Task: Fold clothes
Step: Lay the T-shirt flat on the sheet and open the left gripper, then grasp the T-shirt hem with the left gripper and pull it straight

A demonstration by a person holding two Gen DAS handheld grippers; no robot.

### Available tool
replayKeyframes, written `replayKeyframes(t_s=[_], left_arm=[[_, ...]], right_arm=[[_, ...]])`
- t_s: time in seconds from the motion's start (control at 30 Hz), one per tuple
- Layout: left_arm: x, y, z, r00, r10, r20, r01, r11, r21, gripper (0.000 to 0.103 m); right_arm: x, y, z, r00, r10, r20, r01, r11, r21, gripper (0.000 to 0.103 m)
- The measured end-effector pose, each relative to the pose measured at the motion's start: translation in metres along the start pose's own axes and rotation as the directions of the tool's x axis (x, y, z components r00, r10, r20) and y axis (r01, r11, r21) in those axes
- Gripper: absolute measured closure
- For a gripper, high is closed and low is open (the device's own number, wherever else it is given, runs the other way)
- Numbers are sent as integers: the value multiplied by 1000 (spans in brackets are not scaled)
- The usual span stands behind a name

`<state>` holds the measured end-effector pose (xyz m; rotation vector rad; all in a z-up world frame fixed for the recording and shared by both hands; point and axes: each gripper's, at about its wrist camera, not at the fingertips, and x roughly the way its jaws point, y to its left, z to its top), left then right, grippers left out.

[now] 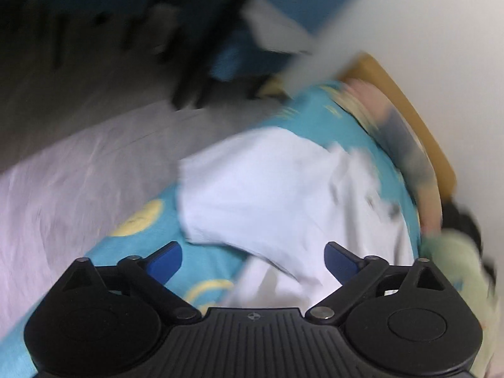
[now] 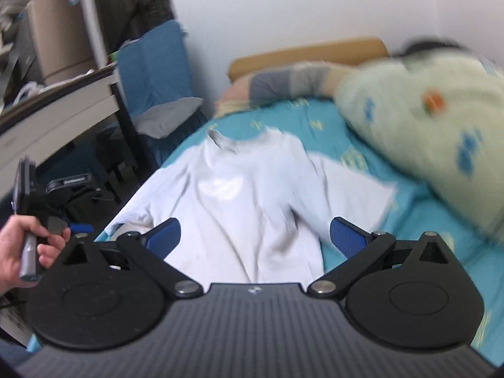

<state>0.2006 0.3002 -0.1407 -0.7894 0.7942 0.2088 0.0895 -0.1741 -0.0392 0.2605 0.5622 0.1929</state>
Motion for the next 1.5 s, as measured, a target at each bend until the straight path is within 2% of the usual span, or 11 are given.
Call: replayKeyframes(t_s=[0.27,0.43,0.57,0.67,0.8,0.9,1.0,1.13,1.23,1.37,1.5], left_arm=[[43,27,18,998,53,36,-49,994,-96,28],[68,23,30,990,76,123,-69,996,-56,94],[65,11,60,980,81,181,-84,996,9,97],[52,-14,95,943,157,293,-193,977,96,98],[59,-37,123,856,325,403,-418,893,167,98],[77,-34,116,881,337,331,-415,888,200,96],[66,-35,93,915,307,262,-364,908,206,74],[14,-35,54,968,229,100,-247,932,265,51],[-30,-34,23,985,169,-39,-149,941,305,38],[-84,-17,-33,948,186,-258,-91,936,340,34],[-102,-1,-73,866,196,-460,-30,939,343,35]], right_arm=[[25,-34,-10,1000,-4,-29,9,989,146,0],[49,-39,-8,997,-43,-62,52,989,136,0],[60,-39,-3,996,-75,-50,80,991,109,0],[64,-38,-3,994,-107,-33,109,991,82,0],[66,-45,-5,992,-128,-19,129,987,99,0],[67,-49,-5,991,-133,-17,134,984,117,0],[68,-53,-5,990,-138,-15,139,981,134,0],[69,-58,-2,991,-134,-6,133,979,158,0],[65,-57,0,992,-126,12,122,980,157,0],[51,-52,-3,990,-136,42,130,985,116,0],[28,-53,-10,988,-146,58,139,985,102,0]])
